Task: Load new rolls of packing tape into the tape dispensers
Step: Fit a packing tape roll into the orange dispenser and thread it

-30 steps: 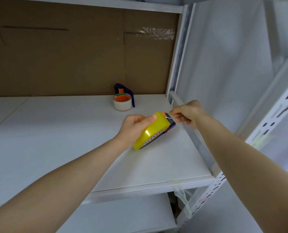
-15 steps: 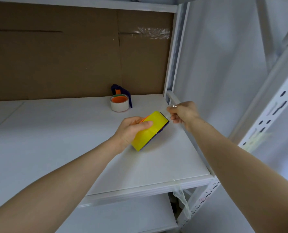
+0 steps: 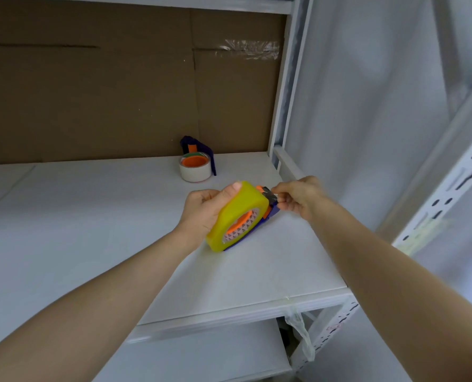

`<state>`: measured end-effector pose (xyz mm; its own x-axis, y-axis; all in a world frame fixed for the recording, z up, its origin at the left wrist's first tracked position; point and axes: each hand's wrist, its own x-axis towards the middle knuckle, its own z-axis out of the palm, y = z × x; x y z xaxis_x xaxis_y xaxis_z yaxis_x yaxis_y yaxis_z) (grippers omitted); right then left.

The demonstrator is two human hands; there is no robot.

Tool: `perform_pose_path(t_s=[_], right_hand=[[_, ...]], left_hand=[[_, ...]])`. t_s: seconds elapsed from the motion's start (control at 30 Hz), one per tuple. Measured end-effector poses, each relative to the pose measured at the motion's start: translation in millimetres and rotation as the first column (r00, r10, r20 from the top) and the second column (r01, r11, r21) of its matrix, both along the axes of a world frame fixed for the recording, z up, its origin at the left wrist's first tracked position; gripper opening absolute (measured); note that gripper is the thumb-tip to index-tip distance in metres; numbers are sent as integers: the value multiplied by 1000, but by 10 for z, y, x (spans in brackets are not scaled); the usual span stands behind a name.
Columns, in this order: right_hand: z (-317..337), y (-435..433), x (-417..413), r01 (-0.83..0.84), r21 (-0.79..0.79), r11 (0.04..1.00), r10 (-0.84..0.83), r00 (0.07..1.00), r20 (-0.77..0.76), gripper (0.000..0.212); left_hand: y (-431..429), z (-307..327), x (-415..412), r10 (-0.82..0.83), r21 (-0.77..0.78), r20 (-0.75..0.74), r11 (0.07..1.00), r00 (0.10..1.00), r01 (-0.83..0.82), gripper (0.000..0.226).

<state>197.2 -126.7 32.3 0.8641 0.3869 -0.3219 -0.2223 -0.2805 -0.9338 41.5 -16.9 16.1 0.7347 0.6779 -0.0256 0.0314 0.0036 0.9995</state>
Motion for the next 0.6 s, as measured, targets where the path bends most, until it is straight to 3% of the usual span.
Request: perform_pose_path(t_s=[0.2, 0.43, 0.6], right_hand=[[-11, -107, 25, -36, 130, 991, 66, 970, -233, 16], [40, -49, 84, -169, -57, 984, 153, 963, -222, 15], [85, -7, 84, -241, -169, 956, 203, 956, -213, 15]], left_hand=[[34, 35, 23, -35, -2, -28, 999, 999, 34, 31], [18, 43, 66, -34, -7, -37, 999, 999, 34, 29], [-13, 57, 95, -48, 6, -52, 999, 997, 49, 40]])
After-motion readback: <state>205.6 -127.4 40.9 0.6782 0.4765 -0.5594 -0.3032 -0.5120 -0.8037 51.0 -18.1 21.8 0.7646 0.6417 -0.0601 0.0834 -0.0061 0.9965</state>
